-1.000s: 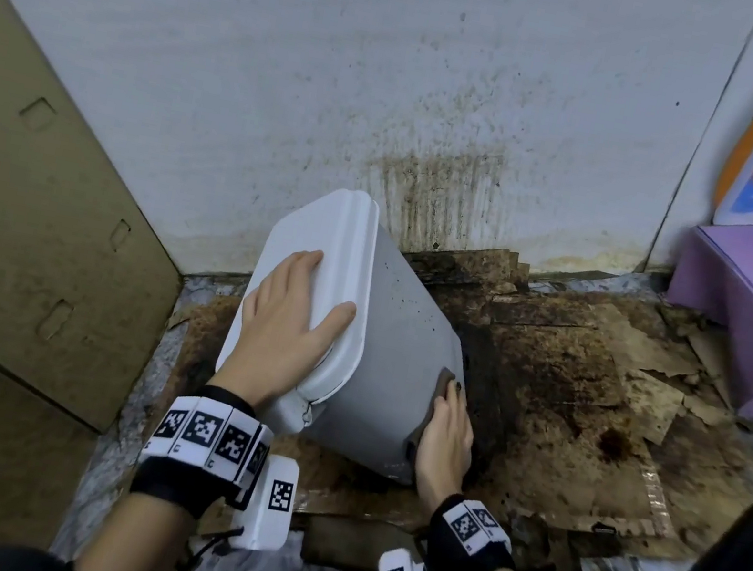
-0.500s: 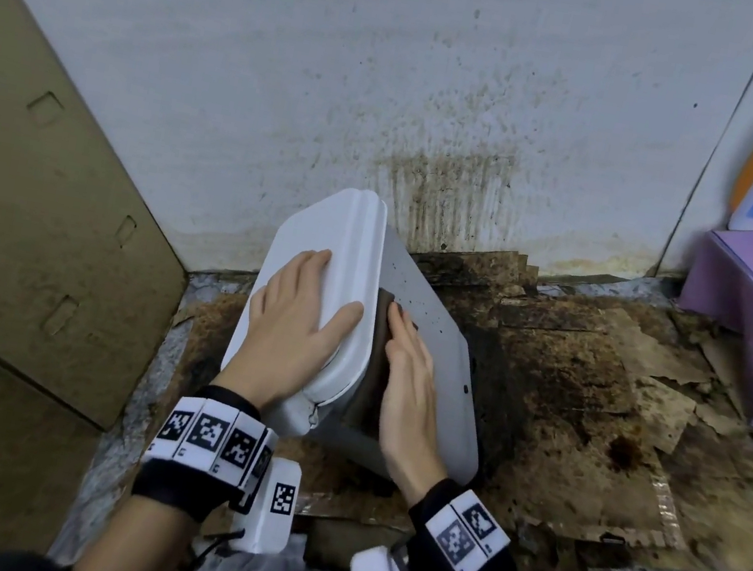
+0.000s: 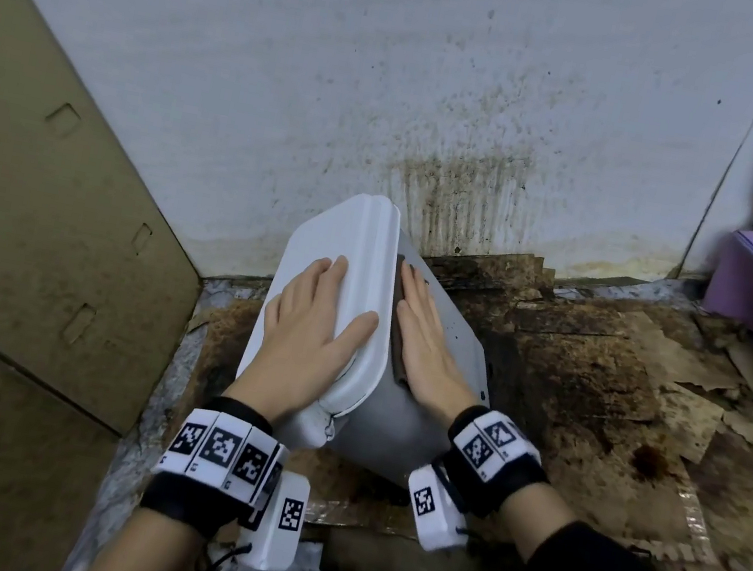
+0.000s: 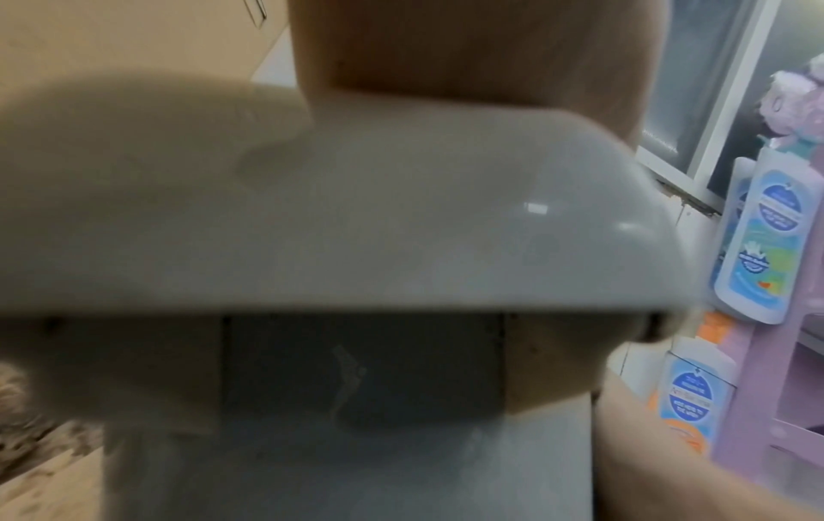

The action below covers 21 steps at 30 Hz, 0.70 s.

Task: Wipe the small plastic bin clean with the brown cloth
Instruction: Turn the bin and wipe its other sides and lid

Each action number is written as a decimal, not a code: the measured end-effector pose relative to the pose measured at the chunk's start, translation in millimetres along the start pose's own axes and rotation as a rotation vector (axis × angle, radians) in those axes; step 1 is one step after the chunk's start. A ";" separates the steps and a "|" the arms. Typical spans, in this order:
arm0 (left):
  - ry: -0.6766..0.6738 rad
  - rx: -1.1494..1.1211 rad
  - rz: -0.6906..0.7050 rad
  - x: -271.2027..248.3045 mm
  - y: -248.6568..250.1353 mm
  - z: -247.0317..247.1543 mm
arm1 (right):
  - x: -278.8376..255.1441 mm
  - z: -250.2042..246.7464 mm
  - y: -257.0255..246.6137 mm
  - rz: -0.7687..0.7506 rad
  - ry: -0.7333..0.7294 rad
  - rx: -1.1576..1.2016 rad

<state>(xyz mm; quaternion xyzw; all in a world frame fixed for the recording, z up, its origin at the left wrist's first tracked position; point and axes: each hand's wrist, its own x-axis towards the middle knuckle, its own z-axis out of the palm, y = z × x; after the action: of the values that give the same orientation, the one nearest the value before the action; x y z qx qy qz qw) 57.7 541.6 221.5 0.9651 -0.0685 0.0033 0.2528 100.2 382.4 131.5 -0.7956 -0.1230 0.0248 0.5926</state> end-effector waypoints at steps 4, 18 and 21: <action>0.010 -0.002 0.007 0.9 0.0 1.6 | 27.8 -9.1 -3.0 0.036 -0.044 0.012; 0.070 -0.024 0.013 0.2 -9.0 2.2 | -28.1 12.6 -33.0 -0.018 -0.018 -0.087; 0.070 -0.043 0.012 0.9 -12.1 2.4 | -23.2 16.1 -27.8 -0.020 0.016 -0.082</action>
<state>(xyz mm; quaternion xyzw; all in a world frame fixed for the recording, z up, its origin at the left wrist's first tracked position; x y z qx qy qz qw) 60.2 550.8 213.6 0.9583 -0.0657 0.0370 0.2758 70.2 399.8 150.6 -0.8182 -0.1271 0.0072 0.5606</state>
